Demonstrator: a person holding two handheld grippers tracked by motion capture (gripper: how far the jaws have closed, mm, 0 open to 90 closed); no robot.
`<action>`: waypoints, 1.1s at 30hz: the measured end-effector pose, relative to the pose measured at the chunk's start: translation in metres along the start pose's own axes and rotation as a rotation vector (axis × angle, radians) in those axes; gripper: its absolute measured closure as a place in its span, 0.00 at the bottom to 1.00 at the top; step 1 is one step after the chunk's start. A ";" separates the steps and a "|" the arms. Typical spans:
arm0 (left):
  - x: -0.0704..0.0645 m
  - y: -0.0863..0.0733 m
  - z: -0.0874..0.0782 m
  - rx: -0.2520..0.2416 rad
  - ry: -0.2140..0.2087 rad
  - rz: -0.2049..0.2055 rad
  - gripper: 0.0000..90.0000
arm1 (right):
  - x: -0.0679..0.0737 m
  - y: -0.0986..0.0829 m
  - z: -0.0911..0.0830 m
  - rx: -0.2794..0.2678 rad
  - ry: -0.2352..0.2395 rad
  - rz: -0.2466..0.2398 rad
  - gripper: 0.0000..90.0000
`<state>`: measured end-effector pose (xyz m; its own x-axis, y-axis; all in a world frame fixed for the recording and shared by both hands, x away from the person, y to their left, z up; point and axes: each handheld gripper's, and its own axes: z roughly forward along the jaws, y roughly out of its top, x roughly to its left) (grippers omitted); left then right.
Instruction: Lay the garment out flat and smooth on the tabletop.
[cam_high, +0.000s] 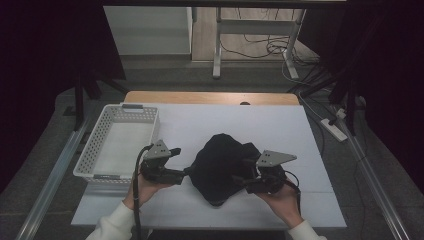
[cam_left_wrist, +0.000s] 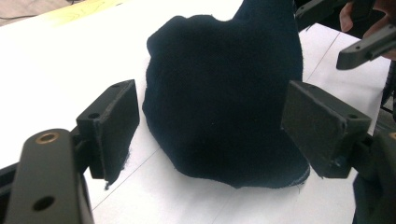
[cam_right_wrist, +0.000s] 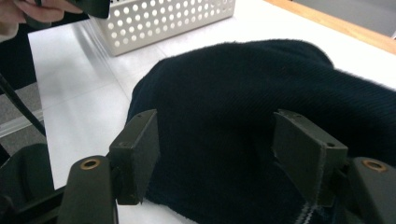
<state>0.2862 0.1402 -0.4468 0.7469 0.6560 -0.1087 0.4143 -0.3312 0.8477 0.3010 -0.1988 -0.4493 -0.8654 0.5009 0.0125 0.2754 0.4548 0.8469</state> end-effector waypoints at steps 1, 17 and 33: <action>0.000 0.000 0.000 0.000 0.000 0.000 0.22 | 0.000 0.000 0.000 0.000 0.000 0.000 0.35; -0.004 -0.001 0.005 0.016 -0.003 0.012 0.22 | -0.003 -0.022 0.008 0.061 -0.028 0.017 0.33; -0.003 -0.001 0.012 0.039 -0.004 0.021 0.22 | -0.002 -0.041 0.036 0.215 -0.056 -0.023 0.33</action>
<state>0.2897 0.1305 -0.4539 0.7580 0.6455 -0.0932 0.4181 -0.3712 0.8291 0.3066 -0.1919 -0.5027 -0.8493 0.5264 -0.0400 0.3446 0.6101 0.7134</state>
